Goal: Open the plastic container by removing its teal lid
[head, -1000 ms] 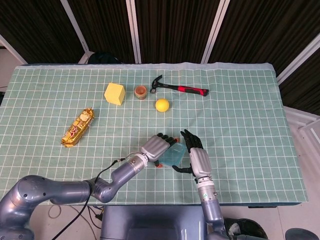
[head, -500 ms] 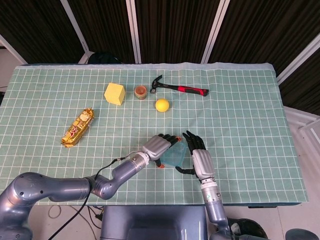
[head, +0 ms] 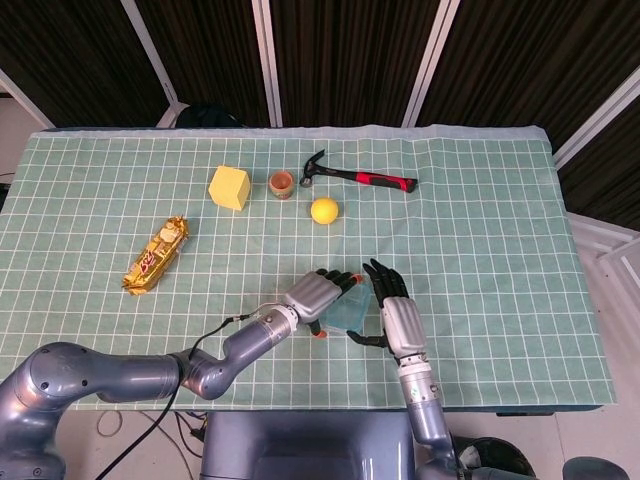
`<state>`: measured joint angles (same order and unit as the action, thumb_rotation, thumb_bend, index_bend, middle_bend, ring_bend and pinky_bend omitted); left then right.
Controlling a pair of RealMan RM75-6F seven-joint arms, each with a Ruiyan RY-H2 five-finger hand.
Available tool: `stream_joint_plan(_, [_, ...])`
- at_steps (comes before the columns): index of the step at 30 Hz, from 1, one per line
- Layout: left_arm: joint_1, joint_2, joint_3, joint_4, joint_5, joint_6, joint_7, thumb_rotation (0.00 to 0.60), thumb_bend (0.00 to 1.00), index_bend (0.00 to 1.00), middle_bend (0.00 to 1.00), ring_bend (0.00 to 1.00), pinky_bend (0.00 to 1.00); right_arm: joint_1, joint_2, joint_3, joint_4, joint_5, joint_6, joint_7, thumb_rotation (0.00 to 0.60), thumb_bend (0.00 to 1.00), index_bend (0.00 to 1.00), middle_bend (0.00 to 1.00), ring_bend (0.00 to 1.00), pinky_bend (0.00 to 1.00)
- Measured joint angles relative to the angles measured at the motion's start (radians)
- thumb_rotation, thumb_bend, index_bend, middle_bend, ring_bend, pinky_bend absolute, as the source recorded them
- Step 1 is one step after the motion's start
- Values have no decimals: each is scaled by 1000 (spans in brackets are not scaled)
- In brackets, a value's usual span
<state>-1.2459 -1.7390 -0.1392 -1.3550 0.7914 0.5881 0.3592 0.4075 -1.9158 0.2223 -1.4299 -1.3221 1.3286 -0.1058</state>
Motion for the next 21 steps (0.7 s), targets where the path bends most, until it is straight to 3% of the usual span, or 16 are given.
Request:
stream_joint_plan(7, [-5,6,4,-6,5,6,-8,600,38,0,42,77,267,4,1,25,-12,10,6,0,600,243,15,0,0,0])
stream_joint_plan(10, [-6,7,6,-9,5,9,-11,600,38,0,42,77,267,1,6,21,-14,13,6,-2,600,253,142,23,0,0])
stream_joint_plan(14, [-7,6,9,-12,8,14,-12,600,38,0,35,59,250,-6,12,11,-17,13,6,0,600,378,391,81,0,0])
stream_joint_plan(21, [-8,12,8,-15,7,32,-12,600,34,0,0,0,161,-7,16,9,-13,19,-2,0,600,618,572,110,0,0])
